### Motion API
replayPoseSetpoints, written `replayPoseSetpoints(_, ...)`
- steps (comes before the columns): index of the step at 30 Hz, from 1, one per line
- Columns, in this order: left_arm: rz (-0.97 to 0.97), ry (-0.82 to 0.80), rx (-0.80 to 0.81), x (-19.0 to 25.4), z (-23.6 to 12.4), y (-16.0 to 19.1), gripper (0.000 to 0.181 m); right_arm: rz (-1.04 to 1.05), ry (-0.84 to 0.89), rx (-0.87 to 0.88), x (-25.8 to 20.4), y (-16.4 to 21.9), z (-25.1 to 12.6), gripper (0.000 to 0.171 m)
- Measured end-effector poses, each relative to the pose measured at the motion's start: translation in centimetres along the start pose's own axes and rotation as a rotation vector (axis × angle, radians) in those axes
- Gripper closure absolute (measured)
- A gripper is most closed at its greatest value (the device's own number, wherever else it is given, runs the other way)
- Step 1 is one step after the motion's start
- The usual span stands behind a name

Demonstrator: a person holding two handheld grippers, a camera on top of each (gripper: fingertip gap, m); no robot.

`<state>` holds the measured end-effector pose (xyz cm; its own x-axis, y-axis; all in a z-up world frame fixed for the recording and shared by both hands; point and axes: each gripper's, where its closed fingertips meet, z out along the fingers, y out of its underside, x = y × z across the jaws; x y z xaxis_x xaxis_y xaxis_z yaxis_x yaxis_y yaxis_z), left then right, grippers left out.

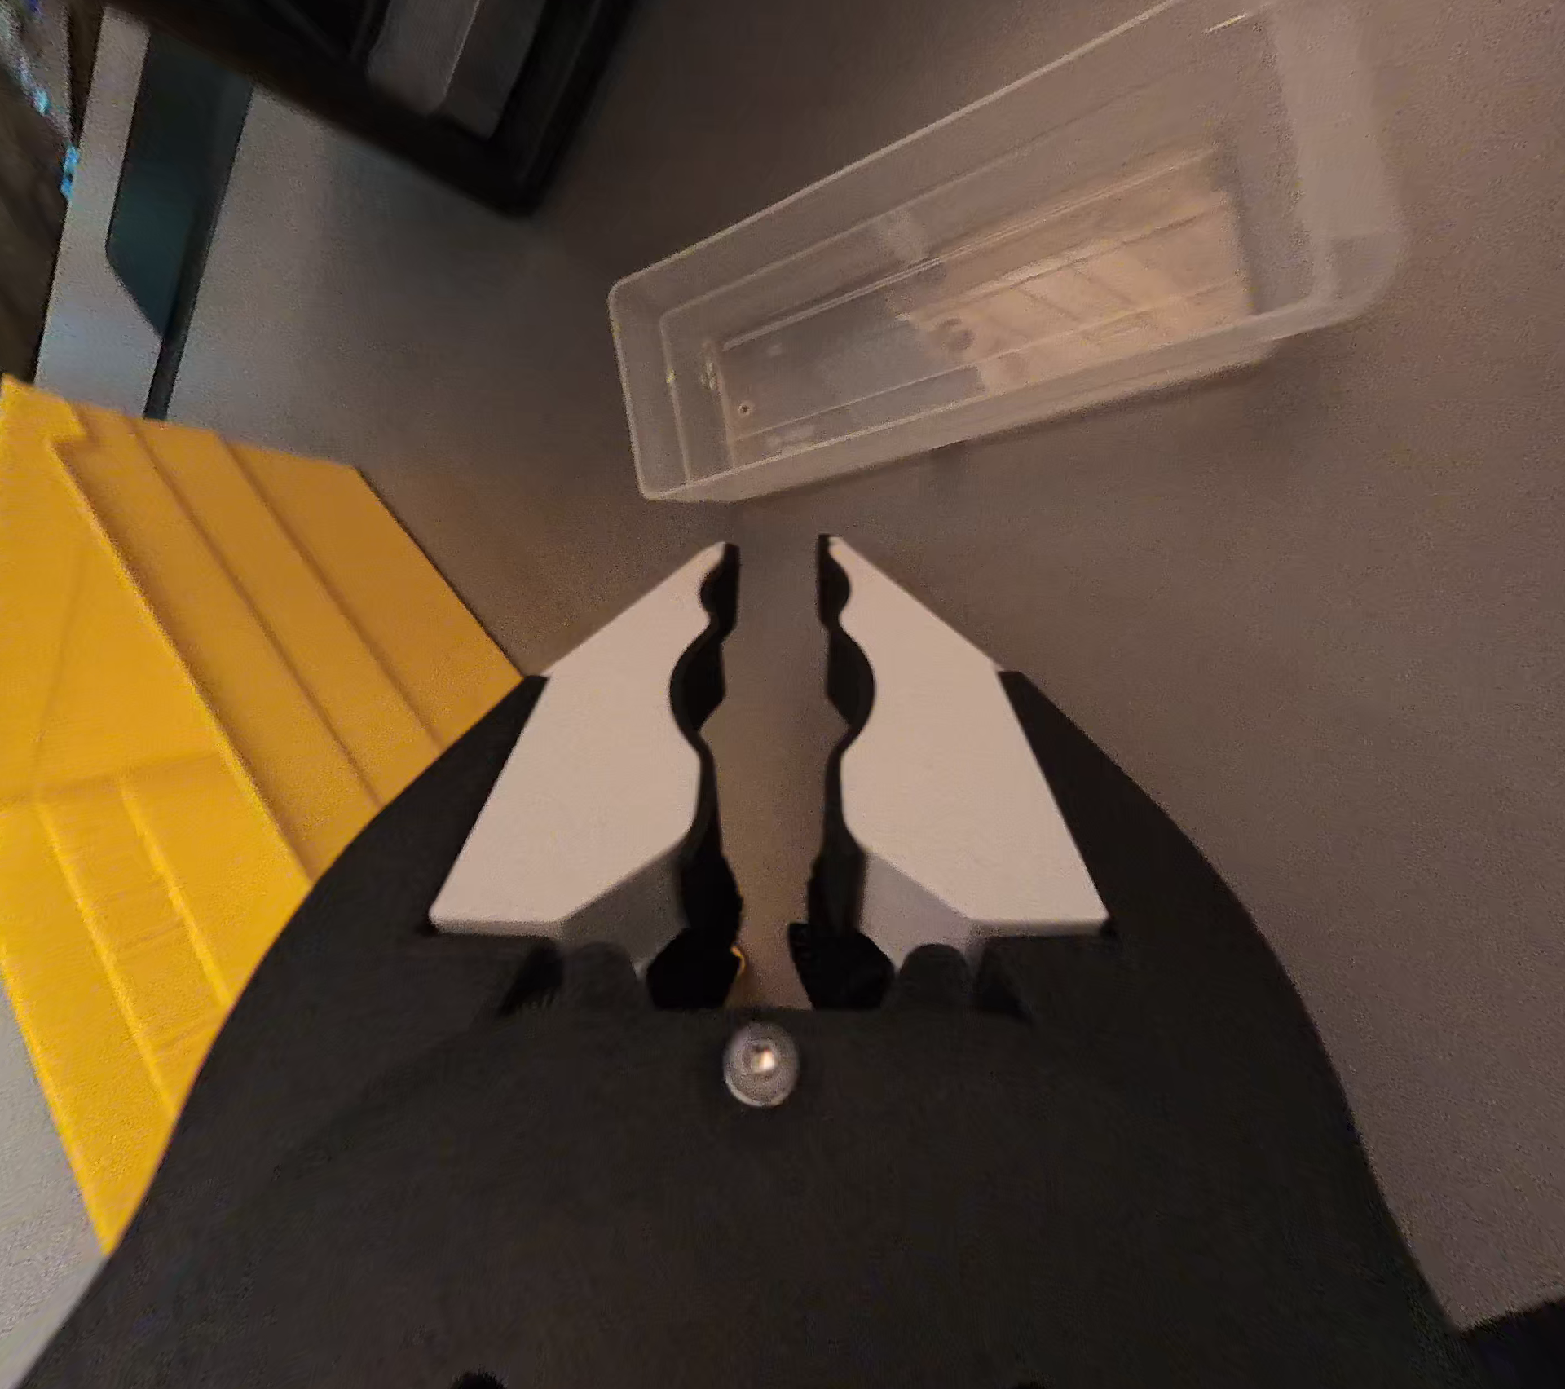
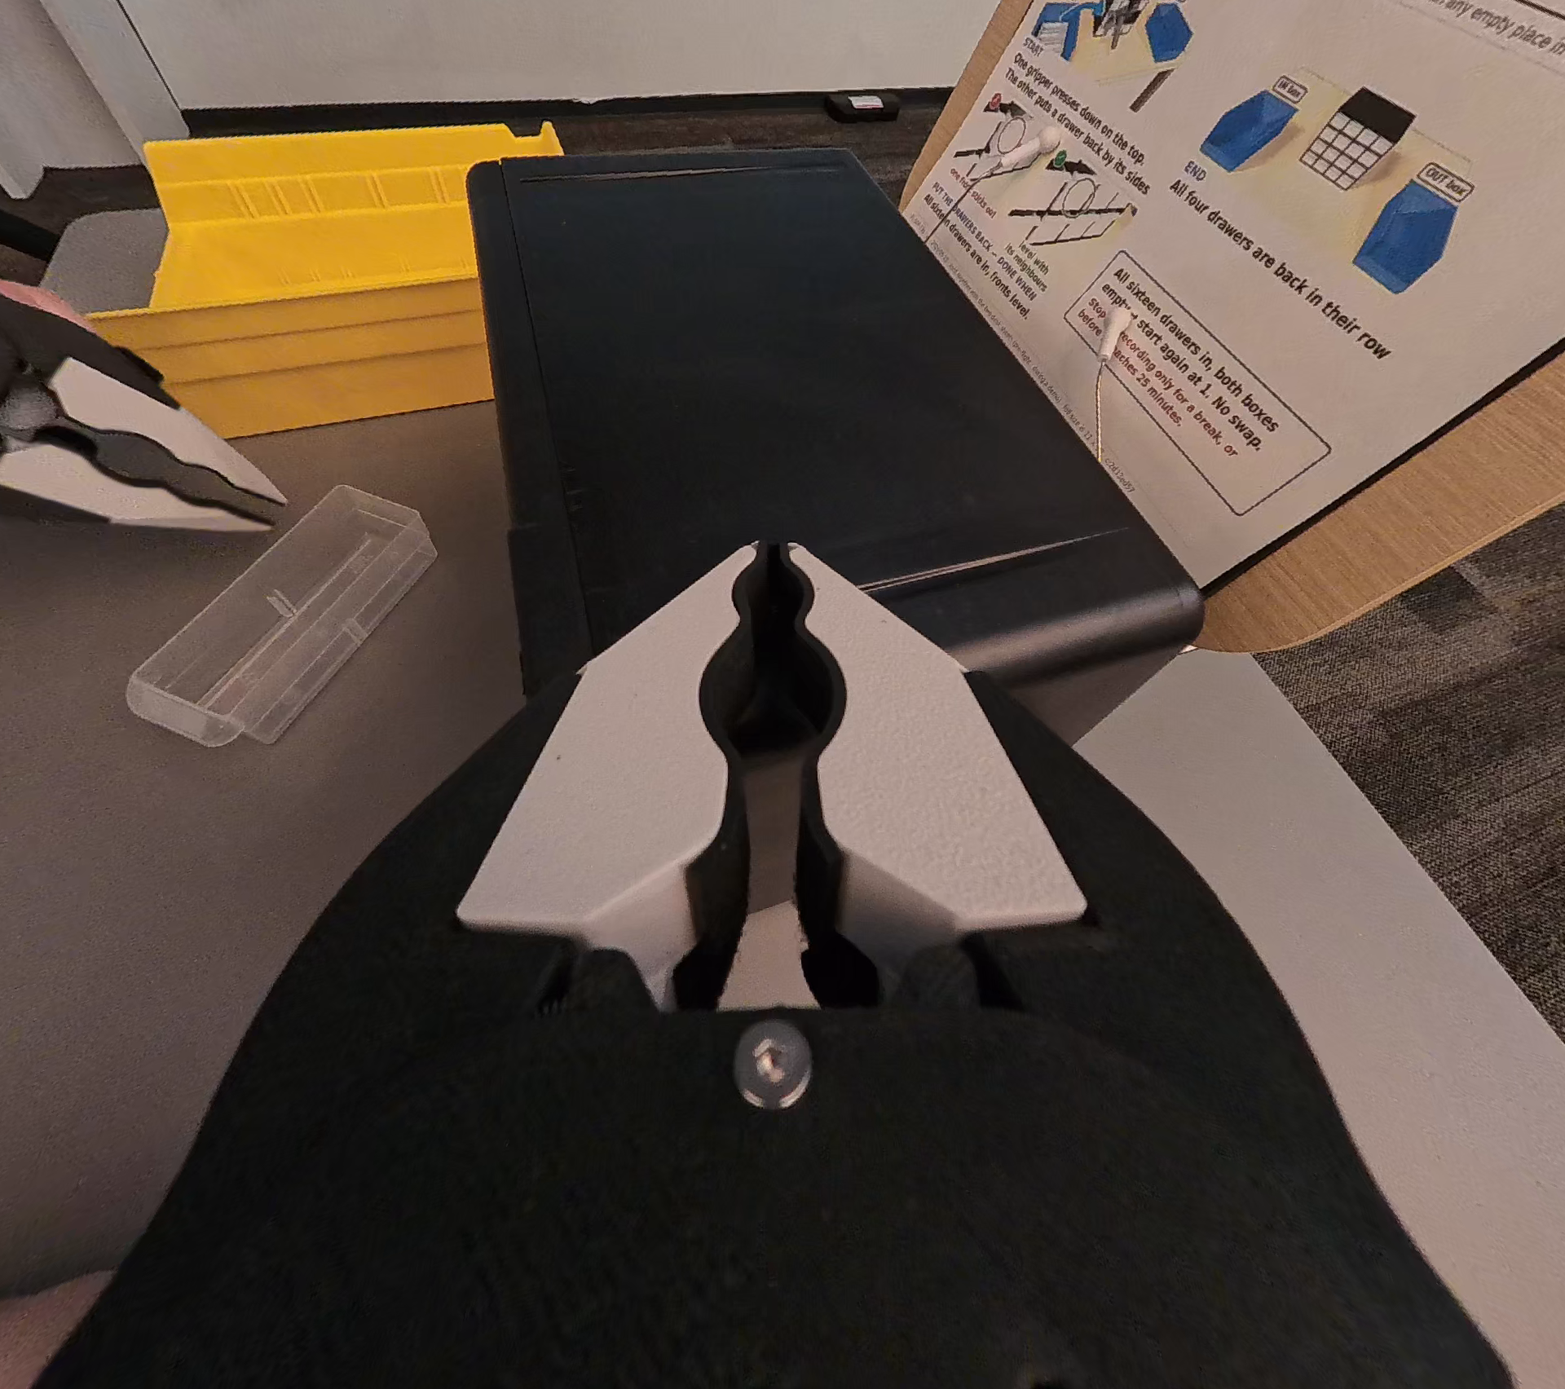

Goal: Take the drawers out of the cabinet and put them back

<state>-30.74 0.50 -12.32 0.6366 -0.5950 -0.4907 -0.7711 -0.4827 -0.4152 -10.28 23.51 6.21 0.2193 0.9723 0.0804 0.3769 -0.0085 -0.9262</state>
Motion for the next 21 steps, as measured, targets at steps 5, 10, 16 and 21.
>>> replayPoseSetpoints(5,-0.059,-0.029,0.064,-1.2,0.9,-1.0,0.181,0.003,-0.003,0.003,0.0,0.0,0.0,0.171)
replayPoseSetpoints(10,-0.018,-0.021,0.010,-1.5,2.4,-0.5,0.181,0.004,-0.006,0.006,0.0,0.0,0.0,0.171)
replayPoseSetpoints(16,-0.020,-0.014,0.007,-2.1,3.7,-1.2,0.181,0.002,-0.007,0.005,0.0,0.0,0.0,0.171)
replayPoseSetpoints(21,-0.044,0.001,0.032,-2.7,4.5,-2.6,0.181,0.003,-0.009,0.007,0.0,0.0,0.0,0.171)
